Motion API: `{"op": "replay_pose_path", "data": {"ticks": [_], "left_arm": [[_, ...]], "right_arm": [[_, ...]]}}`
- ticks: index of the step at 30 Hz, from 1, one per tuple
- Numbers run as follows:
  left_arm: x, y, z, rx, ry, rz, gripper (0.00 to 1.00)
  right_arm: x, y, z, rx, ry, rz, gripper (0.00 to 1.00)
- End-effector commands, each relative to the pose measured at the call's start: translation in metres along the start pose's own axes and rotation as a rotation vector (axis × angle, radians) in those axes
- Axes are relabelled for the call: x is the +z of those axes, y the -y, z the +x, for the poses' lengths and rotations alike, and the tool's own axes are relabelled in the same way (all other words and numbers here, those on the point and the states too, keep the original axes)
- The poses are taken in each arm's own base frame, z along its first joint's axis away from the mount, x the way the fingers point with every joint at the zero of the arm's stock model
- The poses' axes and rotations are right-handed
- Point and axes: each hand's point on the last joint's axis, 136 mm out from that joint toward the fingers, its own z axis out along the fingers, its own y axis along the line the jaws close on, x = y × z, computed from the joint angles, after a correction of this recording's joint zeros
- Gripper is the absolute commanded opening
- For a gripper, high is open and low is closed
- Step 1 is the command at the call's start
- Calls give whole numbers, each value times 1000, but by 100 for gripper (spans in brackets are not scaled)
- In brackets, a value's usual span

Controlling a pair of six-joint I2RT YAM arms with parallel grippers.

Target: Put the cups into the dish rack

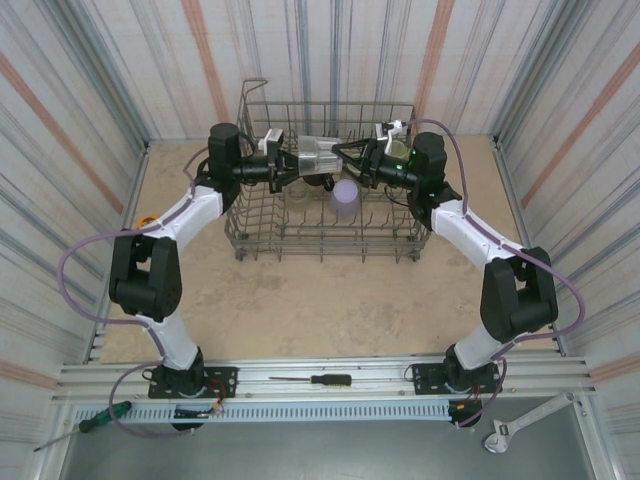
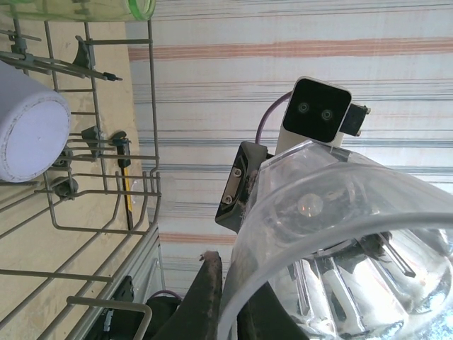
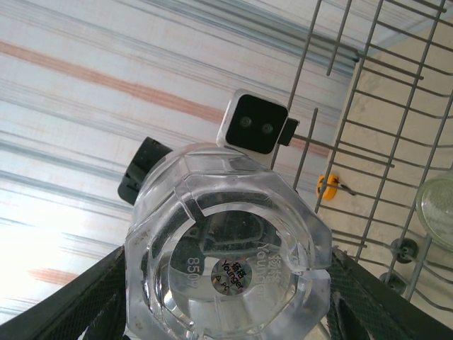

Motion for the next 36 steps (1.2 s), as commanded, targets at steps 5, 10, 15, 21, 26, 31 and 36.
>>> {"op": "replay_pose_path", "data": {"ticks": [5,10,15,21,26,31,36], "left_arm": [[1,11,6,44,7,-7,0],[1,9,7,41,6,-7,0],[1,6,6,35,5,-4,0],[2,3,5,27,5,-3,0],[3,2,5,26,3,0,0],[2,6,7,33,0,3,0],[2,3,9,29,-4,0,0]], "right_arm": [[2,-23,12,-79,-28,-46,53],[9,-29,16,-84,-50,-62,73],[15,-36,19,-94,-67,-79,86],[16,-41,17,-98,-63,-93,80],[19,-40,14,-93,-60,-110,74],[22,-38,11,-82,-50,-122,81],[22,-39,5,-77,-23,-128,89]]}}
